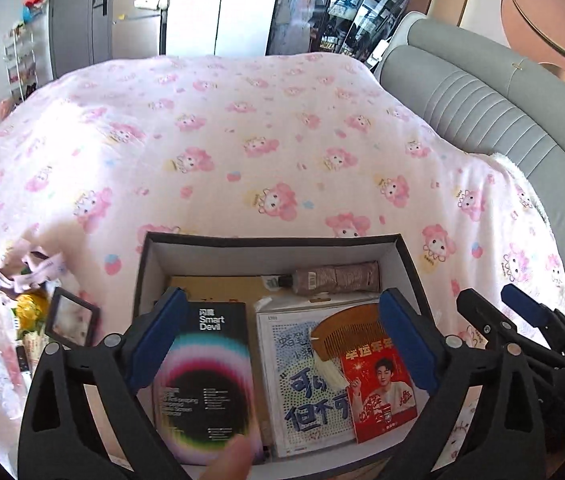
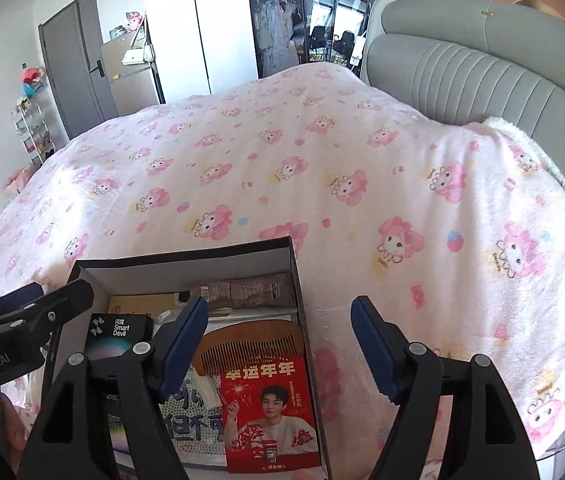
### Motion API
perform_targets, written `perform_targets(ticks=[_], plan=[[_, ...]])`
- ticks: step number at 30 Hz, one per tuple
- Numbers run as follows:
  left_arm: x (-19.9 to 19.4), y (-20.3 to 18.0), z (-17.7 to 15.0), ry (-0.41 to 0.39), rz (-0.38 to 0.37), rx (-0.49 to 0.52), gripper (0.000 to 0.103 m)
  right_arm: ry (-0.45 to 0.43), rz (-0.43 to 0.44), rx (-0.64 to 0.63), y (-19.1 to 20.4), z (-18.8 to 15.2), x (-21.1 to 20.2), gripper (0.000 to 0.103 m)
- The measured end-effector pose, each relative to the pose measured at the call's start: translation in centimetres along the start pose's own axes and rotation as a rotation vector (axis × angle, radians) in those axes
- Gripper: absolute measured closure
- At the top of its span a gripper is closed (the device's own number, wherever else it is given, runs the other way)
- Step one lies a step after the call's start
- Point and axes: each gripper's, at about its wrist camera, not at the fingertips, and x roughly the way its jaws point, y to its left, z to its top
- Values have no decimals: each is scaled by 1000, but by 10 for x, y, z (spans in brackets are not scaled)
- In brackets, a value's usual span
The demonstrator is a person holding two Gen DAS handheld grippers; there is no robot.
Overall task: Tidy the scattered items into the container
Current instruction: 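Withdraw both tools up from the box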
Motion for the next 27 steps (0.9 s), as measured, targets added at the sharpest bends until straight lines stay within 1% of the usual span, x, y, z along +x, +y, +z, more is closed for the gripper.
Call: perform_targets(ticks=[3,6,8,11,13,17,19,22,27], plan=[[-26,-2,-2,-47,42,20,2,-39,14,-15,8,3,-31,31],[-52,0,-7,-86,50,8,1,-73,15,-25,18,4,-61,28],[-72,4,-13,-113,62,-6,1,-87,29,-24,22,1,-78,27],[-90,7,-27,-132,112,-11,1,-104,54,-14,26,-9,-98,24],[-97,10,-38,-133,134,-6,1,-111,54,-16,30,-20,-107,24],[-104,15,-54,-119,114,-27,1,-90,87,-16,39,-40,-112,24],[-109,15,-59,-126,135,-19,1,-88,88,-20,42,-47,-116,24],[-117,14,-64,-144,149,-1,0,-98,85,-17,44,-49,-120,24],[-124,14,-67,-154,140,3,1,-101,78,-16,44,-50,-125,24]])
